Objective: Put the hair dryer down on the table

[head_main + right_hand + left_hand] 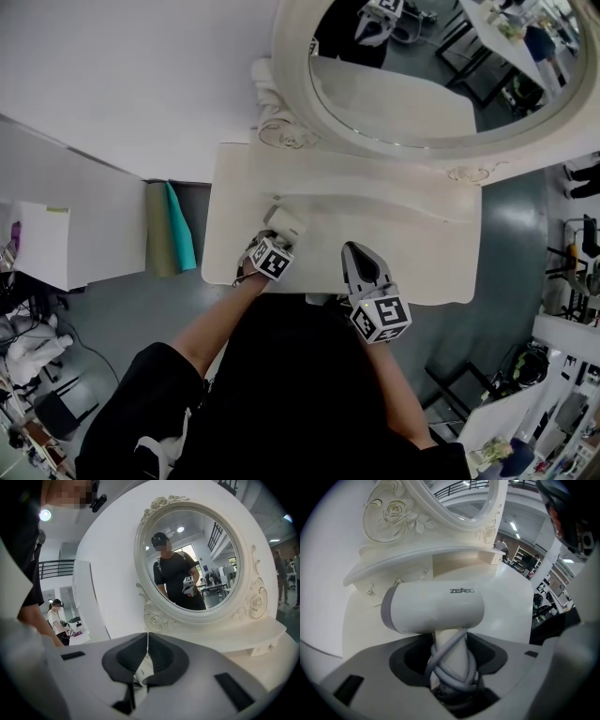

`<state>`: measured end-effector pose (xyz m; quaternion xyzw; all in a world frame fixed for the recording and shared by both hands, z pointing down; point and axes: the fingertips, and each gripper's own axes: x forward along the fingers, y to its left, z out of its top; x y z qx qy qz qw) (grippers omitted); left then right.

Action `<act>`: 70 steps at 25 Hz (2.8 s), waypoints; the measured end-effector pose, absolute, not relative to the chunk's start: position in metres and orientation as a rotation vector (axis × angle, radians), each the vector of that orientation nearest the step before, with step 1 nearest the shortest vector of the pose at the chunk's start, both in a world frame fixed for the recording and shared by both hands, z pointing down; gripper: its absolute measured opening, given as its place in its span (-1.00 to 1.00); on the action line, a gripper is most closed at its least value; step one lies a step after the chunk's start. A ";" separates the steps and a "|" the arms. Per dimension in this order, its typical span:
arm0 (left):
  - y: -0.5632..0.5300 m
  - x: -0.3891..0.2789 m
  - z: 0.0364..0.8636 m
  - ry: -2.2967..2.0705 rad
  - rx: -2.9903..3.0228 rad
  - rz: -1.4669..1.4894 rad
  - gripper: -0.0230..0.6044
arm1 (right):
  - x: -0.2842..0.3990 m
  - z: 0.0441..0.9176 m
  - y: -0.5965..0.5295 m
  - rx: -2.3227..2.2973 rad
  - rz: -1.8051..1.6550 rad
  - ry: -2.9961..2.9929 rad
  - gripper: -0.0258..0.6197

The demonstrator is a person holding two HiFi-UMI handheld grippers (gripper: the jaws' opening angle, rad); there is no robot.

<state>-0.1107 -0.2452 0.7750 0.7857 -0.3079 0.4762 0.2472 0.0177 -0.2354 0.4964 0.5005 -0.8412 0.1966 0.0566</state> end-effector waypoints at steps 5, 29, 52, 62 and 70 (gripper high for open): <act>-0.244 -0.109 0.775 -0.843 2.150 1.296 -0.14 | 0.021 0.494 -0.234 1.529 0.583 -2.551 -0.86; -0.251 -0.116 0.678 -0.982 2.250 0.944 -0.10 | -0.013 0.487 -0.236 1.359 0.495 -2.638 -0.86; -0.243 -0.117 0.446 -1.302 2.497 0.117 -0.23 | -0.055 0.420 -0.262 1.314 0.247 -2.711 -0.86; -0.234 -0.126 0.422 -1.434 2.562 0.077 -0.87 | -0.063 0.419 -0.249 1.332 0.186 -2.706 -0.86; -0.231 -0.116 0.426 -1.368 2.573 0.072 -0.88 | -0.060 0.419 -0.245 1.374 0.128 -2.668 -0.86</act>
